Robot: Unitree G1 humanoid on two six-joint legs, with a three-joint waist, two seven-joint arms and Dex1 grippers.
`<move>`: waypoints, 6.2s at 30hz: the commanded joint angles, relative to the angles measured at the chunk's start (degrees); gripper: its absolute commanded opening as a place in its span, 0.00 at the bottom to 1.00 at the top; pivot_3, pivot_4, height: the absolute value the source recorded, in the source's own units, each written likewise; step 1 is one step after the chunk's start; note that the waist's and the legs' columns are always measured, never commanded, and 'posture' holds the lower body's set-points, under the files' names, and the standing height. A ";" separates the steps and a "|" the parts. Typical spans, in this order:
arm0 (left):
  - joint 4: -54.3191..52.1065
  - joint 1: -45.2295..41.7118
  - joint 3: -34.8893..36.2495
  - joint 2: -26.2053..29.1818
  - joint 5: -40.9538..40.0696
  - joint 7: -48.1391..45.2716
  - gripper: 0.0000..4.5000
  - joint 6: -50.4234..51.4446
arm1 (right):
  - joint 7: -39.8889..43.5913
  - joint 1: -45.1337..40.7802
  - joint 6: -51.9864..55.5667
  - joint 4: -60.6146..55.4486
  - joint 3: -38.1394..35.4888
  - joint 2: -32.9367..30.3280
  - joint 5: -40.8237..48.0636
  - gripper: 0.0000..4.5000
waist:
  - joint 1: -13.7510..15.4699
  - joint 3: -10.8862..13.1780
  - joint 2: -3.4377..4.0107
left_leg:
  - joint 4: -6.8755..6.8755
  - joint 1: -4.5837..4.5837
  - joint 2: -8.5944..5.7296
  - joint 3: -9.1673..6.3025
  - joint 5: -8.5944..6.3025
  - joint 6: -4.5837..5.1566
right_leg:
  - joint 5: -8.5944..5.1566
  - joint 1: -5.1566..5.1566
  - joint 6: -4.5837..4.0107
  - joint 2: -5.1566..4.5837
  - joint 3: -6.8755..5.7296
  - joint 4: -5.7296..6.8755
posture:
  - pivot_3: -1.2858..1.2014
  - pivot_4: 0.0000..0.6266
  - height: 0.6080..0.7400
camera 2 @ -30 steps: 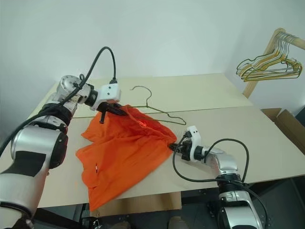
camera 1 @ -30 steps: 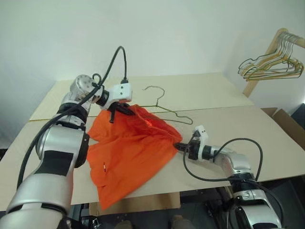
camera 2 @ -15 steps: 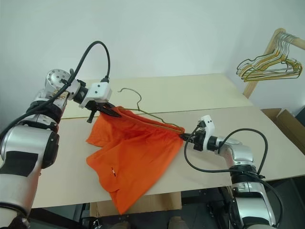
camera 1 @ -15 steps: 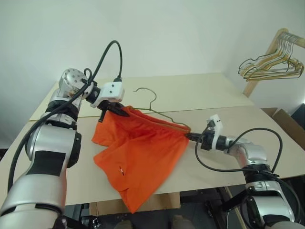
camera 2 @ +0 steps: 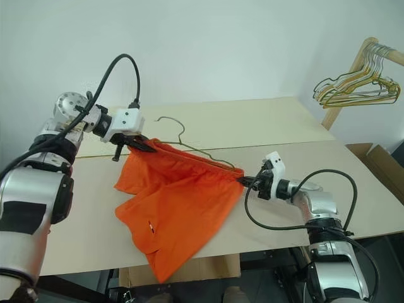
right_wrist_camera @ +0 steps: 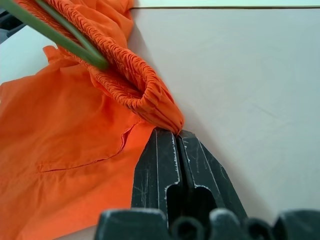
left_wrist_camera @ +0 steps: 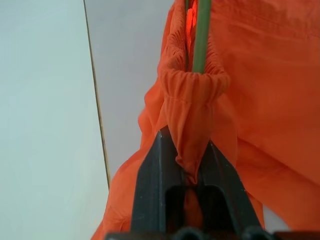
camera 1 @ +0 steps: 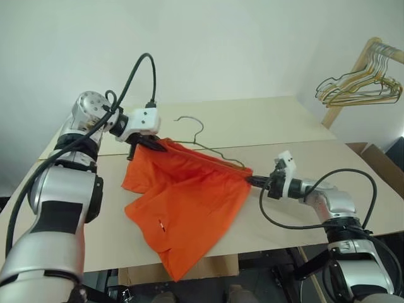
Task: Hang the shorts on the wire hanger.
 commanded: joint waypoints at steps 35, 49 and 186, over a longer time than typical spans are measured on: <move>-4.57 3.05 2.30 -1.42 -1.95 12.54 0.00 1.01 | 4.89 -12.60 -17.47 -21.86 11.78 -11.88 -16.66 0.01 | 1.34 0.00 0.01 | 0.46 -0.77 0.02 0.05 -0.04 0.07 | 0.01 -0.76 -0.02 0.00 -0.03 0.25 | 0.51 0.00 1.00; -6.78 5.32 3.56 -2.98 -3.66 13.61 0.00 1.03 | 6.02 -15.14 -22.95 -20.71 13.07 -10.55 -19.39 0.01 | 1.45 0.00 0.01 | 0.48 -0.79 0.01 0.04 -0.04 0.07 | 0.02 -0.76 -0.02 -0.02 -0.05 0.25 | 0.52 0.00 1.00; -63.95 35.38 26.22 -10.48 -55.58 15.42 1.00 47.99 | -74.71 -28.00 19.58 -3.32 -36.22 -2.08 -21.75 0.00 | -8.06 -0.14 0.45 | 0.32 -0.10 -0.07 -0.35 -0.03 0.07 | 0.13 -0.09 0.07 -0.12 0.24 0.19 | 0.47 0.00 1.00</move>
